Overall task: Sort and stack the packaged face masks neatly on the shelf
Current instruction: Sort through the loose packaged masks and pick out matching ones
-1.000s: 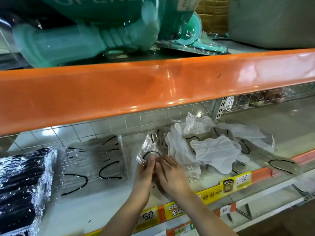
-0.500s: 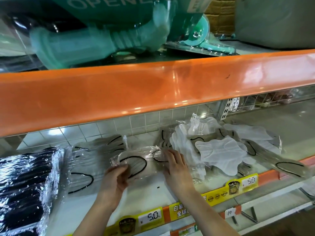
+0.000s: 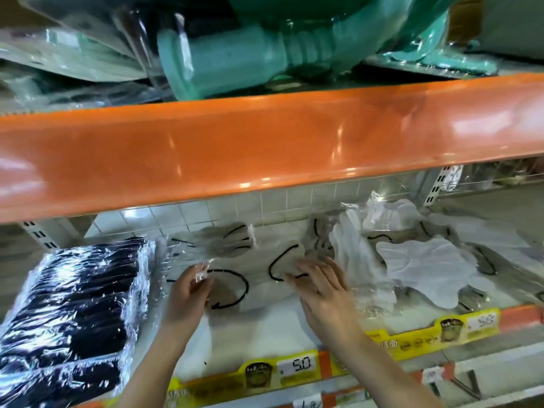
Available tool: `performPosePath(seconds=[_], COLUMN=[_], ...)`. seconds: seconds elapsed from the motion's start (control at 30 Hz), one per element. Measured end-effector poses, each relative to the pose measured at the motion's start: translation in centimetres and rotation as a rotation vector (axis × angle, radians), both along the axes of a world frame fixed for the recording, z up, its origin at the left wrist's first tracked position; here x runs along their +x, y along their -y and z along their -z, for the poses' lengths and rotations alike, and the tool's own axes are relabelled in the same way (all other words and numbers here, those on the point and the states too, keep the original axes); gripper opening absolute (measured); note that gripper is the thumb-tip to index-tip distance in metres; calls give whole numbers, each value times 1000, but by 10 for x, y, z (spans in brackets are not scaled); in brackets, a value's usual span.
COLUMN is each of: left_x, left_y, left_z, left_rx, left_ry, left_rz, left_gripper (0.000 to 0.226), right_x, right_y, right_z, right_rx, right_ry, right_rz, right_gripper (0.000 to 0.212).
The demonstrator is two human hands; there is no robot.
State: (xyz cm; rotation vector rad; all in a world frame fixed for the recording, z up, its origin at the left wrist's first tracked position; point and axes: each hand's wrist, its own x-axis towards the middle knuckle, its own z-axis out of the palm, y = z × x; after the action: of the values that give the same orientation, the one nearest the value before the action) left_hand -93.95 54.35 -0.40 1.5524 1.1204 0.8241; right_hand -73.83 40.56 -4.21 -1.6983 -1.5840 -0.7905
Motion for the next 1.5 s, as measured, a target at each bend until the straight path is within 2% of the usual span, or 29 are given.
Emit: performPosePath(seconds=[0.1, 0.23, 0.37, 0.47, 0.53, 0.57, 0.73, 0.8, 0.87, 1.03, 1.27, 1.37, 1.5], left_x=[-10, -28, -43, -46, -44, -43, -36, -34, -34, -33, -32, -33, -33], left_y=[-5, -13, -17, -12, -5, -4, 2, 2, -1, -1, 0, -4, -7], left_z=[-4, 1, 6, 15, 19, 24, 43, 51, 56, 59, 55, 54, 52], left_rx=[236, 365, 566, 760, 741, 734, 765, 791, 804, 832, 765, 737, 713], left_ry=[-165, -227, -340, -529, -586, -612, -850, -890, -891, -832, -786, -789, -808], left_rz=[-24, -79, -80, -54, 5, 30, 240, 286, 302, 278, 245, 240, 217], left_gripper=[35, 47, 61, 51, 46, 45, 64, 66, 60, 42, 39, 38, 38], right_x=[-16, -35, -46, -54, -60, -64, -72, -72, -72, -74, -72, -74, -72], right_y=[-13, -36, -56, -65, -66, -65, -58, -55, -53, -51, -51, -51, -54], right_z=[3, 2, 3, 6, 7, 8, 13, 14, 12, 11, 13, 15, 19], right_rx=[-69, -136, -264, -413, -507, -509, -411, -381, -367, -348, -439, -525, -578], right_ry=[81, 46, 1, -32, -61, -70, -46, -15, -10, -29, -144, -130, -209], right_rz=[-8, -146, -182, -213, -200, -182, -116, -95, -92, -104, -5, -13, -55], right_gripper=[34, 29, 36, 47, 65, 66, 51, 38, 30, 26, 39, 48, 43])
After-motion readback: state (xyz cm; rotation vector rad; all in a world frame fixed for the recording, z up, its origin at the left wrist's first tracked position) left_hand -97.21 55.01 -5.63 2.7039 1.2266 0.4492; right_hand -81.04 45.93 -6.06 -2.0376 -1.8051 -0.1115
